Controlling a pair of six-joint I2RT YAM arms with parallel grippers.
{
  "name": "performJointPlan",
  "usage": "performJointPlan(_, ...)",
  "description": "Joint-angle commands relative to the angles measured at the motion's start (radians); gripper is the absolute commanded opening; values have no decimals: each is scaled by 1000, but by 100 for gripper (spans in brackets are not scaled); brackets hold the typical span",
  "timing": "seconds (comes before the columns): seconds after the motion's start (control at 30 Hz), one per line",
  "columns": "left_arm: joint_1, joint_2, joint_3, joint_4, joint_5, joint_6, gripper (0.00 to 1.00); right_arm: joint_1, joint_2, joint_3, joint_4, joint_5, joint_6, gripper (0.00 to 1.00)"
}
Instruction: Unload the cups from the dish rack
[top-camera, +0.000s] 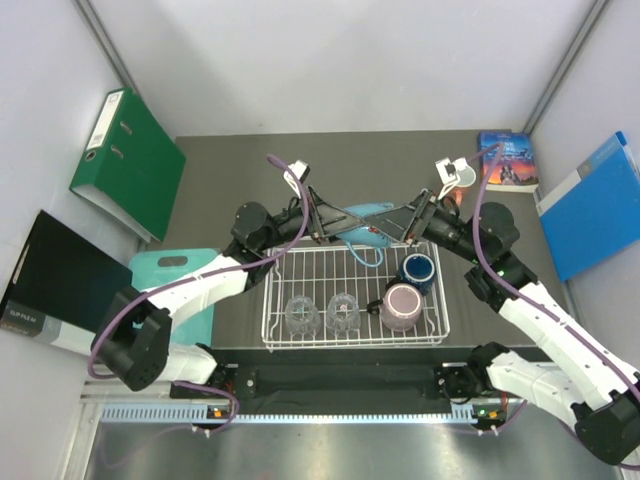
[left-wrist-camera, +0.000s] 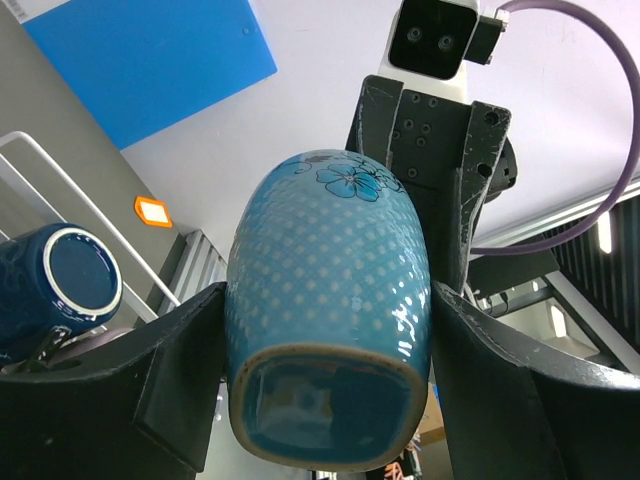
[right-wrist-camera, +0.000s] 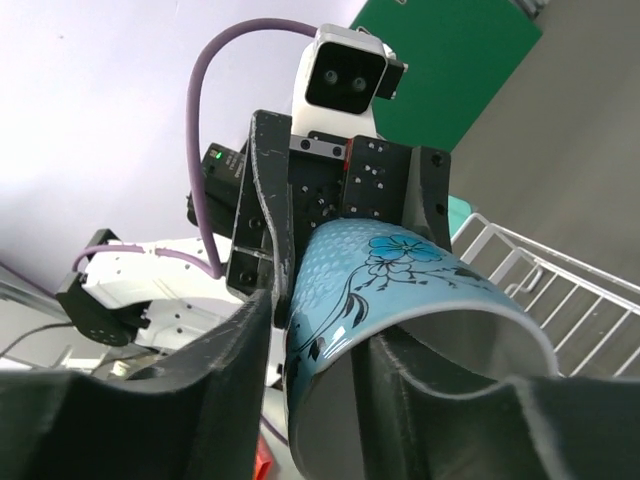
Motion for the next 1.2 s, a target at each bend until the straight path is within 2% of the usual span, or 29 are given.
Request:
performJointPlan(0.0, -10, 8, 49, 113, 9, 6, 0, 37, 5, 46, 91, -8, 4, 33)
performJointPlan(0.03, -10, 11, 49, 115, 11, 6, 0, 39, 7, 48, 89, -8, 4, 31)
performJointPlan(0.13, -12, 14, 50, 118, 12, 6, 0, 45, -1, 48, 65, 0, -5, 16)
performJointPlan(0.17, -10, 14, 52, 115, 12, 9, 0, 46, -7, 48, 54, 4, -8, 0)
performJointPlan(0.23, -9, 6, 58, 50, 6, 27, 1, 45, -25, 51, 30, 21, -28, 0)
performJointPlan(0.3, -8, -3, 75, -11, 2, 56, 14, 45, -39, 60, -13, 49, -54, 0)
performJointPlan(0.33, -8, -17, 79, -83, -8, 90, 40, 45, -57, 75, -35, 64, -66, 0)
performJointPlan(0.47, -4, -47, 93, -206, -58, 158, 73, 45, -88, 118, -130, 110, -120, 0)
performJointPlan(0.67, 18, -57, 101, -330, -132, 179, 94, 42, -108, 195, -262, 187, -195, 0)
performJointPlan(0.93, 85, -119, 46, -554, -346, 170, 99, 20, -27, 345, -412, 331, -312, 0)
performJointPlan(0.97, 91, -126, 44, -586, -366, 170, 98, 19, 2, 380, -505, 375, -332, 0)
performJointPlan(1.0, 93, -130, 52, -665, -420, 182, 98, 17, 36, 420, -556, 483, -381, 0)
performJointPlan(1.1, 94, -144, 82, -779, -498, 218, 97, 7, 226, 607, -753, 712, -473, 0)
performJointPlan(1.17, 94, -137, 116, -933, -534, 236, 96, -7, 382, 741, -852, 803, -513, 0)
